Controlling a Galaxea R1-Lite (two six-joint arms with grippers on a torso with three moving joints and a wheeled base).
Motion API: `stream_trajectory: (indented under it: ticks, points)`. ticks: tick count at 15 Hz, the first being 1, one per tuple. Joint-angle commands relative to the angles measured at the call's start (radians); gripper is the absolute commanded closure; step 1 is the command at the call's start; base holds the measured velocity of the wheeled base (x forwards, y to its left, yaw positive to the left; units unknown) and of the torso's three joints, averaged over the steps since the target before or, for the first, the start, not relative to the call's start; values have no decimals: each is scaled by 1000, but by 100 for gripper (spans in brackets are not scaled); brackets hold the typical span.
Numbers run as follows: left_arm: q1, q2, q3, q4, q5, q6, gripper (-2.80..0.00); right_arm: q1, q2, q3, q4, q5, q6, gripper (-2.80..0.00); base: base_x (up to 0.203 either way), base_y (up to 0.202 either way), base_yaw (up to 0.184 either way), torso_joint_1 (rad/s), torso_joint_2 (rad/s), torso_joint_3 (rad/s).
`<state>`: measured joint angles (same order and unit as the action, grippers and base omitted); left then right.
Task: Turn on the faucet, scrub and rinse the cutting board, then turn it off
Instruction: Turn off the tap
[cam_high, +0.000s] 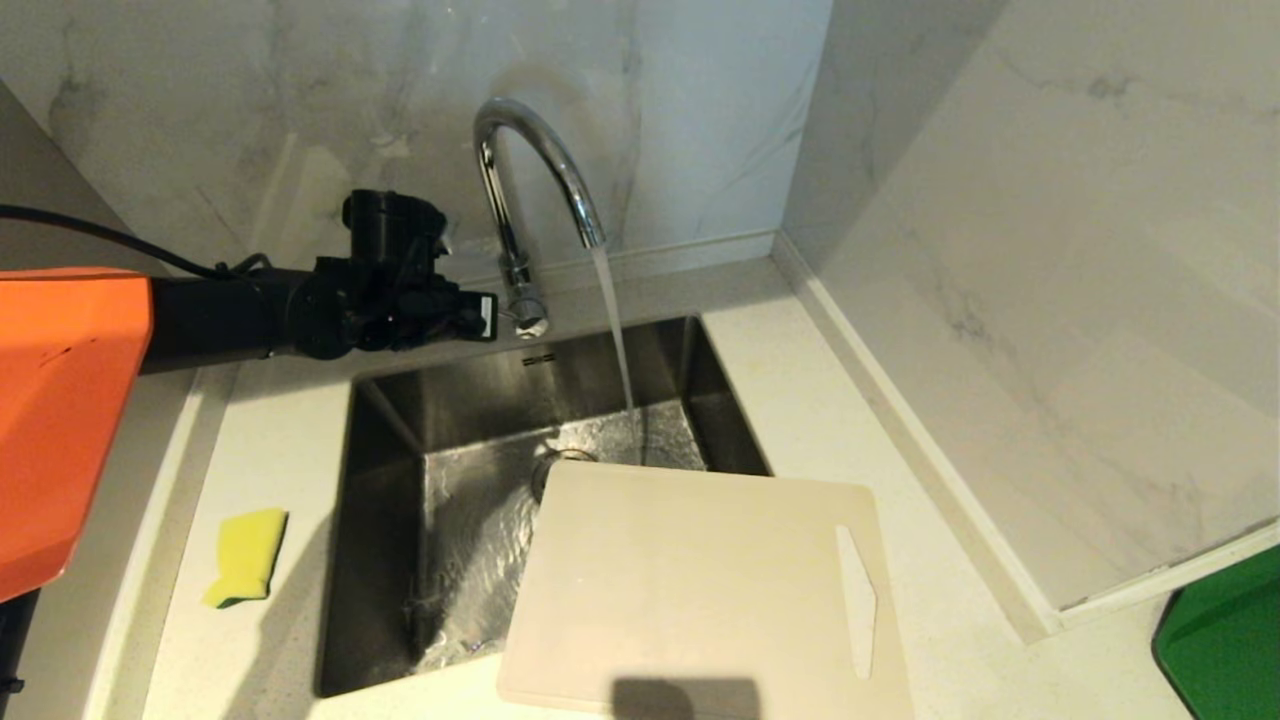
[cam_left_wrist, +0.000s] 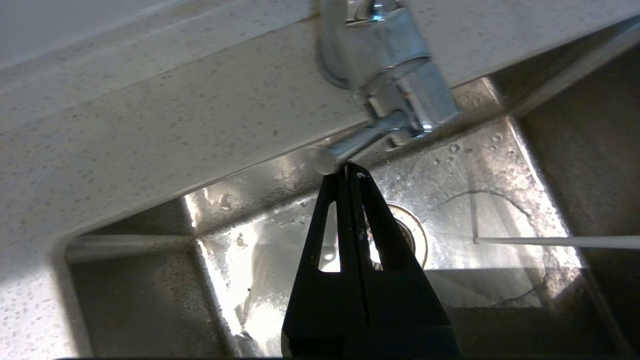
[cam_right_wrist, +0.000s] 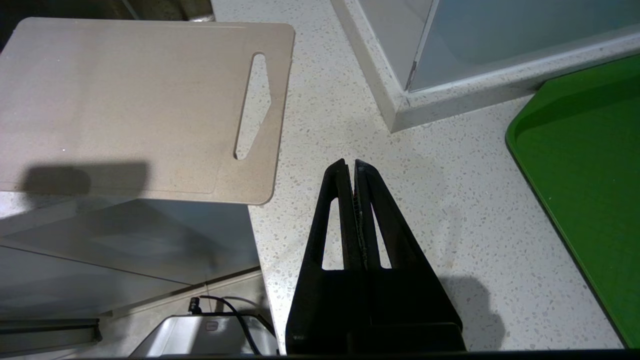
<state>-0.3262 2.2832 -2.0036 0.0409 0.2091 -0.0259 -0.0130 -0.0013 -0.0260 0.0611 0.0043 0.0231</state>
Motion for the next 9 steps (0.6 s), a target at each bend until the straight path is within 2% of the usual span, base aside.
stream_trajectory:
  ticks: [1,9]
  points:
    - [-1,-1,-1,-4,1,0,0,1,0,0,0,0,0,0,0,0,0,0,0,0]
    - [-1,13,-1,-88,3,3,0,-1,0,0,0,0,0,0,0,0,0,0,0,0]
